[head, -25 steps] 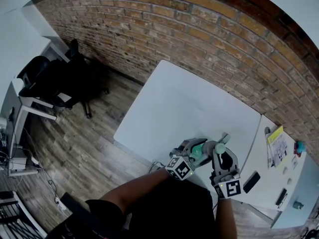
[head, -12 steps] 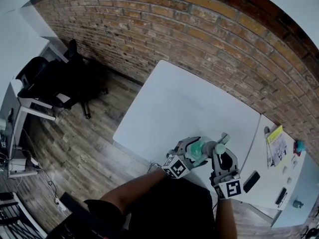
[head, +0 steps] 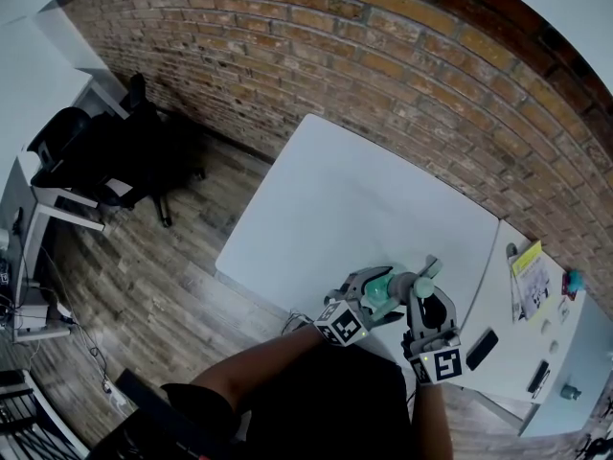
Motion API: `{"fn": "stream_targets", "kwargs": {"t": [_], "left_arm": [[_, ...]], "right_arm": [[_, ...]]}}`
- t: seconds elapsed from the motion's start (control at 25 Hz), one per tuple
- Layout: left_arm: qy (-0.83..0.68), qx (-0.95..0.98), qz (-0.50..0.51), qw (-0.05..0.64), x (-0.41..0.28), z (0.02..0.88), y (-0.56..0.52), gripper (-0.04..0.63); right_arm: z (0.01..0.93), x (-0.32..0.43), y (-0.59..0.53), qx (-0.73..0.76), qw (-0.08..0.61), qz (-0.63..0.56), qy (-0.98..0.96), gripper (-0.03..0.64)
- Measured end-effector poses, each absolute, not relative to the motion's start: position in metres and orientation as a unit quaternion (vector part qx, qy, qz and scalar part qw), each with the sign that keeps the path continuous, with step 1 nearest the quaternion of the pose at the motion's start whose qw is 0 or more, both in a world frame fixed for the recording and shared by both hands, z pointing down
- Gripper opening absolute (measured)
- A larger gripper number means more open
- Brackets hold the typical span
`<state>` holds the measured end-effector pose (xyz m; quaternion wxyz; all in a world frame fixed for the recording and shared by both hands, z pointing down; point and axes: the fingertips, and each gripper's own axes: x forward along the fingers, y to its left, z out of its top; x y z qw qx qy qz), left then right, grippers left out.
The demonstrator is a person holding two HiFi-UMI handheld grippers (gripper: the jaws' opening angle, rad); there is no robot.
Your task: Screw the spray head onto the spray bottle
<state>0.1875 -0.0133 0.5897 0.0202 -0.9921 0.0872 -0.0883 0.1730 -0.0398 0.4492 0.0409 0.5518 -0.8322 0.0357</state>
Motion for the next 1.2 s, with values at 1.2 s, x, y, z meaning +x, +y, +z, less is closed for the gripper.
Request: {"fn": "stream_targets", "kwargs": {"t": [1.2], "left_arm": [[0.117, -0.986, -0.115, 0.025, 0.196, 0.580, -0.023, 0.351]], "right_arm": [[0.437, 0.171, -0.044, 0.560, -0.009, 0.052, -0.827, 0.066]]}}
